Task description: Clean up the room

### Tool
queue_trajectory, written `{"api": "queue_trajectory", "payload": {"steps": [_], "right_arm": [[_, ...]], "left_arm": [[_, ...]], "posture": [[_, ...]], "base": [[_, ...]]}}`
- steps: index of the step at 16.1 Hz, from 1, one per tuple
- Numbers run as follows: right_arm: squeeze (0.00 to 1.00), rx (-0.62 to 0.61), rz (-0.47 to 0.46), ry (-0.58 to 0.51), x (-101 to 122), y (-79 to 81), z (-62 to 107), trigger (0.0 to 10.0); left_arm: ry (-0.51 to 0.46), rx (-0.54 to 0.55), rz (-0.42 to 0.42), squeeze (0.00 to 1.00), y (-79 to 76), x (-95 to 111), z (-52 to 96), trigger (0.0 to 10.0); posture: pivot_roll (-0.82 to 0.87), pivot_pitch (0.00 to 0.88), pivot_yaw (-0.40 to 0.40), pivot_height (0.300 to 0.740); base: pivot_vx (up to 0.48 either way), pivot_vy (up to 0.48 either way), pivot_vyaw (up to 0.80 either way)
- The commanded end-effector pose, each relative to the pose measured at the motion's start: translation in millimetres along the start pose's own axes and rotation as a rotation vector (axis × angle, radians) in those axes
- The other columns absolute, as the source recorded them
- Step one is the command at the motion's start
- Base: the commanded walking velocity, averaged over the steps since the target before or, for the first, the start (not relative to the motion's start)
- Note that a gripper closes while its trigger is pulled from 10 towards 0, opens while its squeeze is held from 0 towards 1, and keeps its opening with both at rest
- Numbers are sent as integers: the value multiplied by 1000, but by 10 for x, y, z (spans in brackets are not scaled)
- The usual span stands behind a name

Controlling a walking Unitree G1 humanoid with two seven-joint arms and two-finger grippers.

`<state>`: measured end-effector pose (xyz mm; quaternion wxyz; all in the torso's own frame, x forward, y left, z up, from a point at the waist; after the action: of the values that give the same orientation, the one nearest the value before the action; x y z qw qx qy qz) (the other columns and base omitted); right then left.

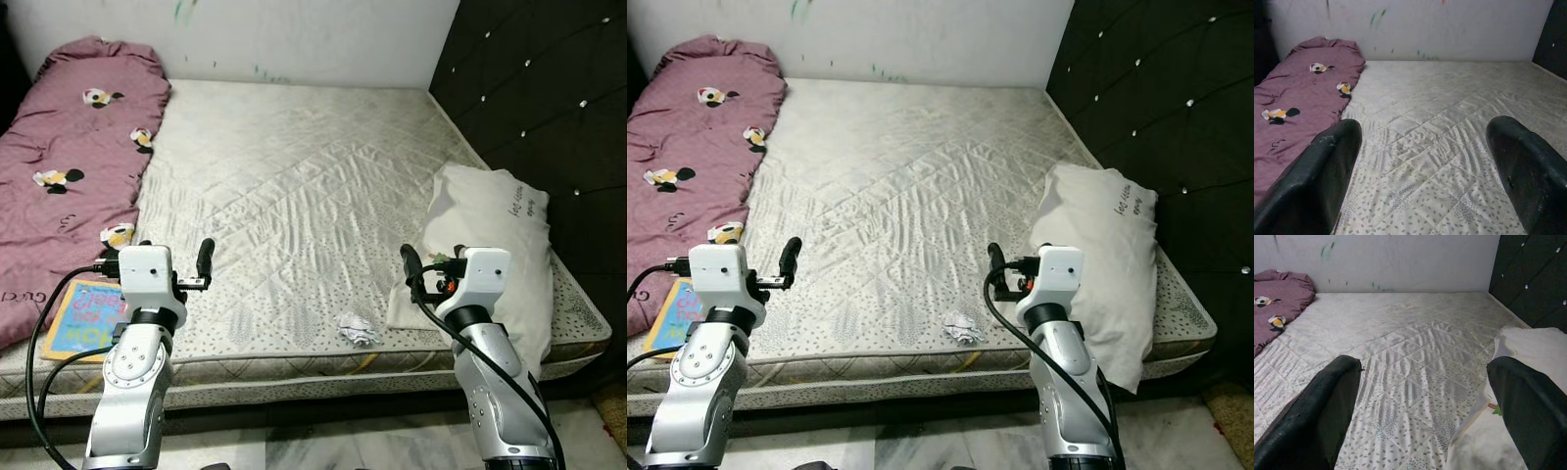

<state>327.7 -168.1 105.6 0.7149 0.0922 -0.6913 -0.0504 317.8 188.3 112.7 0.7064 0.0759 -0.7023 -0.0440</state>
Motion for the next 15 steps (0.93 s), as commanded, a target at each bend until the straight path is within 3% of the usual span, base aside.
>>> {"api": "queue_trajectory", "payload": {"steps": [1,7,10,15], "right_arm": [[0,-10,1,0,25,-43,-9,10000],[0,-21,-7,7,20,-60,20,10000],[0,-29,-13,10,14,-73,21,10000],[0,-24,-12,7,33,-58,24,10000]], "left_arm": [[-16,-2,4,0,-19,45,-3,10000],[-7,-9,13,0,-66,31,1,10000],[0,0,14,0,-57,19,2,10000],[15,28,-13,0,-20,-15,18,10000]], "posture": [[-30,0,-90,740],[-36,0,-87,740],[-36,0,-85,740],[-39,4,-85,740]], "base": [[0,0,0],[0,0,0],[0,0,-758],[0,0,0]]}}
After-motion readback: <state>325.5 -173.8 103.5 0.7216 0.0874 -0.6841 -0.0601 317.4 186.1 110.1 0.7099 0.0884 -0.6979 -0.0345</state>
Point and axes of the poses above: a point about 5 cm out from each wrist's last joint towards the gripper, its own z axis pointing back from the gripper into the wrist, its own x axis along the axis of the wrist's last joint, y = z × x, the point moved 6 cm from there along -z, pointing out of the wrist towards the gripper, and after that the axes turned 7 degrees about -z, right-handed, at the moved point
